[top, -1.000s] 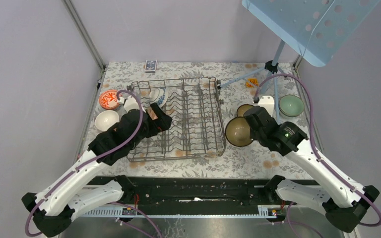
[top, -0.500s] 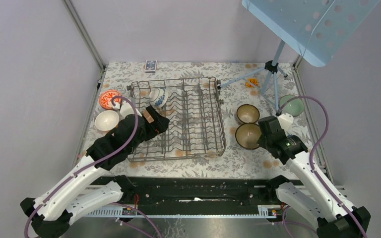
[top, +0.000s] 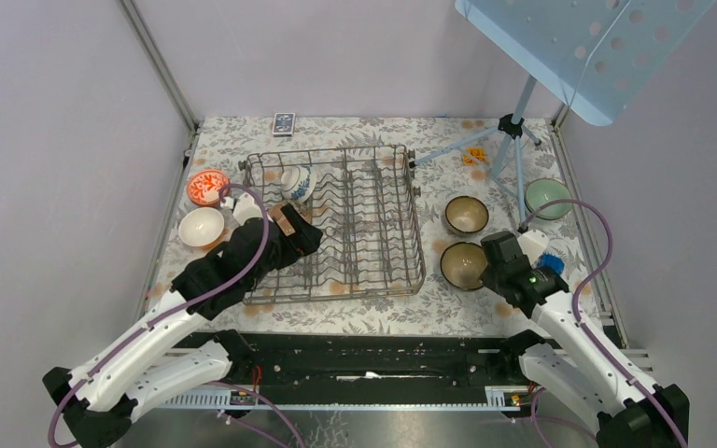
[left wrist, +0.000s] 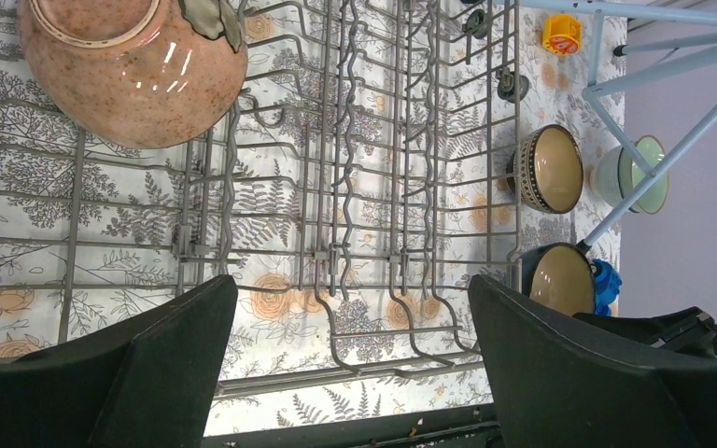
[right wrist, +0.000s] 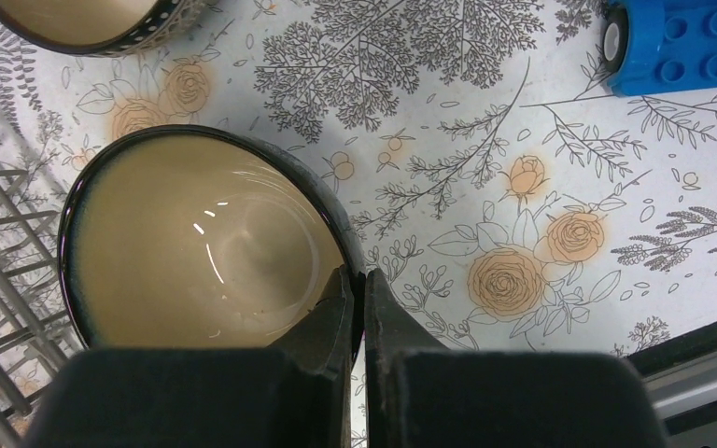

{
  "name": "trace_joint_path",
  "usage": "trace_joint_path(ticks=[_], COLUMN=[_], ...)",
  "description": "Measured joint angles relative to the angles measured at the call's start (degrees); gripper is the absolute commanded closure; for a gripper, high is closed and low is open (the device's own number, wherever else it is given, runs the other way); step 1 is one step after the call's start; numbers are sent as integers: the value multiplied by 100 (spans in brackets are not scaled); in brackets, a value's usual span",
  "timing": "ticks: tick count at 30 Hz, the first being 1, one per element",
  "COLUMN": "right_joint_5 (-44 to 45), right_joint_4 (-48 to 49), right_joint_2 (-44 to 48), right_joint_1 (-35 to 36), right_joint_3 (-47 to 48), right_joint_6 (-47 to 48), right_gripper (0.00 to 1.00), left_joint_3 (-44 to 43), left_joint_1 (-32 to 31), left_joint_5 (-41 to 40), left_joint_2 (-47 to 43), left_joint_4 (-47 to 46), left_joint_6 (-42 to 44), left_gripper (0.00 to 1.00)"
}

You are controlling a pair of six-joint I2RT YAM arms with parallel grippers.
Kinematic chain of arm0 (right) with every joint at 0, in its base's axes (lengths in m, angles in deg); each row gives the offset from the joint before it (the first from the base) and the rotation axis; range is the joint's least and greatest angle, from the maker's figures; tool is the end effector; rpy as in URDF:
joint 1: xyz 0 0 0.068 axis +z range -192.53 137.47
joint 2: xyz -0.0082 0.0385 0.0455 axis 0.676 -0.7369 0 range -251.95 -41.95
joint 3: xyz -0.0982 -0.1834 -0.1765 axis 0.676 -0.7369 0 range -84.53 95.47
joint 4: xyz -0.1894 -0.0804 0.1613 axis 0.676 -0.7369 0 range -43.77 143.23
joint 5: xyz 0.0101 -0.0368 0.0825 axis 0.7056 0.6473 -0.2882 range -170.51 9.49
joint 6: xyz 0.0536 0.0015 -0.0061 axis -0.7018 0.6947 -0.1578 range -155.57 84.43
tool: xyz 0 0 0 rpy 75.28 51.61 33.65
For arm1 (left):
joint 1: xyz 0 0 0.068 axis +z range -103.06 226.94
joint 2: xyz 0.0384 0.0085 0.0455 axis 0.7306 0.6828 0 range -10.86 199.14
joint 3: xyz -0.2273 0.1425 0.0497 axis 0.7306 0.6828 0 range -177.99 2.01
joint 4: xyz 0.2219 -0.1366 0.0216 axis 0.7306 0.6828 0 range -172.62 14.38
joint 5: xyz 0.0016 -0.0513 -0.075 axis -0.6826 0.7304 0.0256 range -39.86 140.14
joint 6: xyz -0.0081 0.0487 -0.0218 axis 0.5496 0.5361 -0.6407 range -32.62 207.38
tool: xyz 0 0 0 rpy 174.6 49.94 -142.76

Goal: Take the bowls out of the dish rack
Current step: Place the bowl at the center of the board.

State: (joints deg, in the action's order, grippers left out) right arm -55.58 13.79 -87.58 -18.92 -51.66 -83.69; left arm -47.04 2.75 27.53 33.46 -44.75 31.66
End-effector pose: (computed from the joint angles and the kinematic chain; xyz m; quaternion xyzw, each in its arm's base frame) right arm 0.1459 0.0473 0.2226 0.2644 0.8879 0.0197 0.3760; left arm 0.1242 -0.1015 0.3195 -0.1795 0.8486 -0.2465 0.4323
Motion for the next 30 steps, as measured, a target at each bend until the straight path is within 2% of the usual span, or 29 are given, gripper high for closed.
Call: trace_joint_path(ticks=[10, 30], right_joint_5=[184, 275], right_joint_4=[208, 612], right_joint_2=[205, 4], right_joint_1=[-2, -96], right_joint_3=[-358, -612], right_joint_6=[-199, -306], right_gripper=[100, 99], left_joint_3=[146, 282], left_joint_1=[0, 0], left_joint_5=[15, 13], left_joint_2=[4, 7], left_joint_4=[-63, -114], left_joint_6=[-28, -68], left_gripper=[1, 1])
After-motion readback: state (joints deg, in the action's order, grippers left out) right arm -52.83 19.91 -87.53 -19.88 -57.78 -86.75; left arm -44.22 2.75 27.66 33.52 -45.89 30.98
